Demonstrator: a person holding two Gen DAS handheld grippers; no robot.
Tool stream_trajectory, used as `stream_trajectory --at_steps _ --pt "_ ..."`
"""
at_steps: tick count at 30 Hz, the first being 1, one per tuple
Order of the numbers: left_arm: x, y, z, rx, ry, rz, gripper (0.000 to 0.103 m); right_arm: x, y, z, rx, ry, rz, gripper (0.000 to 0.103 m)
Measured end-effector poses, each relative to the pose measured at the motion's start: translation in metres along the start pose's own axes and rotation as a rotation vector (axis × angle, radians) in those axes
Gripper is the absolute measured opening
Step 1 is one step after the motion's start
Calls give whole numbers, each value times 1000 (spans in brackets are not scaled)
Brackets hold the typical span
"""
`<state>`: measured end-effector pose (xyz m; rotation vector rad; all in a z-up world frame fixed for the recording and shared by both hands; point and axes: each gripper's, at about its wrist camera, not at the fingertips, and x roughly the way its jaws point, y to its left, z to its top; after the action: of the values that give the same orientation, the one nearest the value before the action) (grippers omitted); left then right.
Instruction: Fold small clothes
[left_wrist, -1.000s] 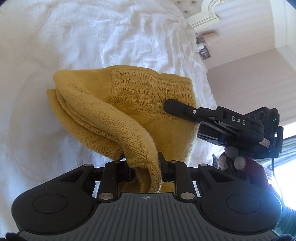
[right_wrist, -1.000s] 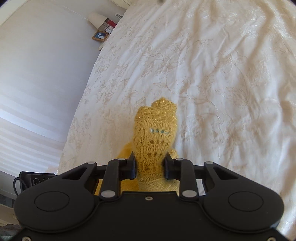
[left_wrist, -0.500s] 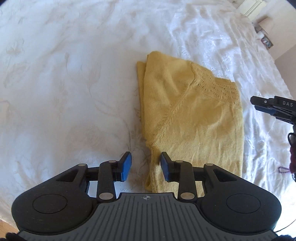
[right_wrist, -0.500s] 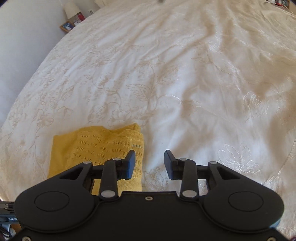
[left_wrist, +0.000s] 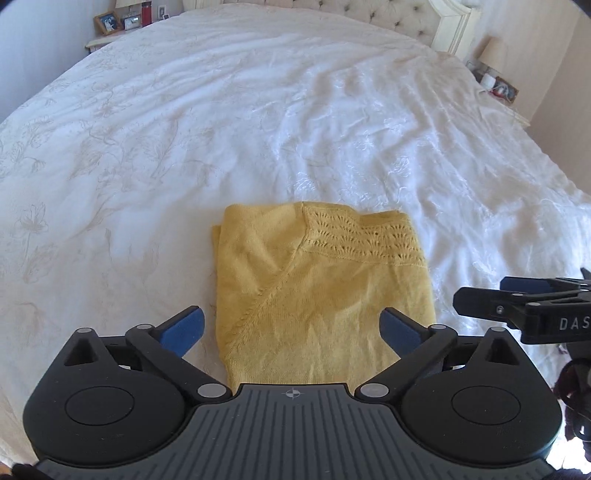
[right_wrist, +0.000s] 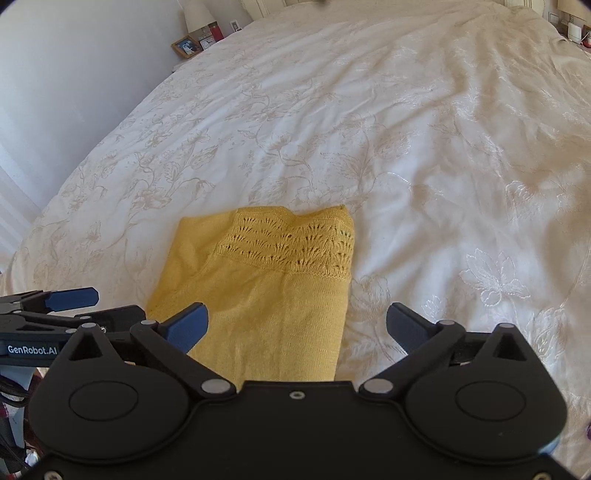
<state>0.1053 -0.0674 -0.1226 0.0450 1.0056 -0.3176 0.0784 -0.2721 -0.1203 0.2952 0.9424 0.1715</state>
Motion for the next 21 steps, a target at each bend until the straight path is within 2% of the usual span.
stream_trajectory --at_steps 4,8,13,17,21 --pt "-1 -7 -4 15 16 27 103 -6 -2 -9 -1 7 -42 103" --pt "0 -9 -5 -12 46 27 103 -9 -4 -16 13 30 -61 102" --pt "-1 -11 -7 -24 60 51 103 -13 -1 -21 10 35 -42 102" --pt "-8 -13 -7 -41 30 41 102 -15 9 -23 -20 37 -47 102" --pt "-15 -14 -4 -59 1 63 101 -18 14 -23 -31 26 -41 102"
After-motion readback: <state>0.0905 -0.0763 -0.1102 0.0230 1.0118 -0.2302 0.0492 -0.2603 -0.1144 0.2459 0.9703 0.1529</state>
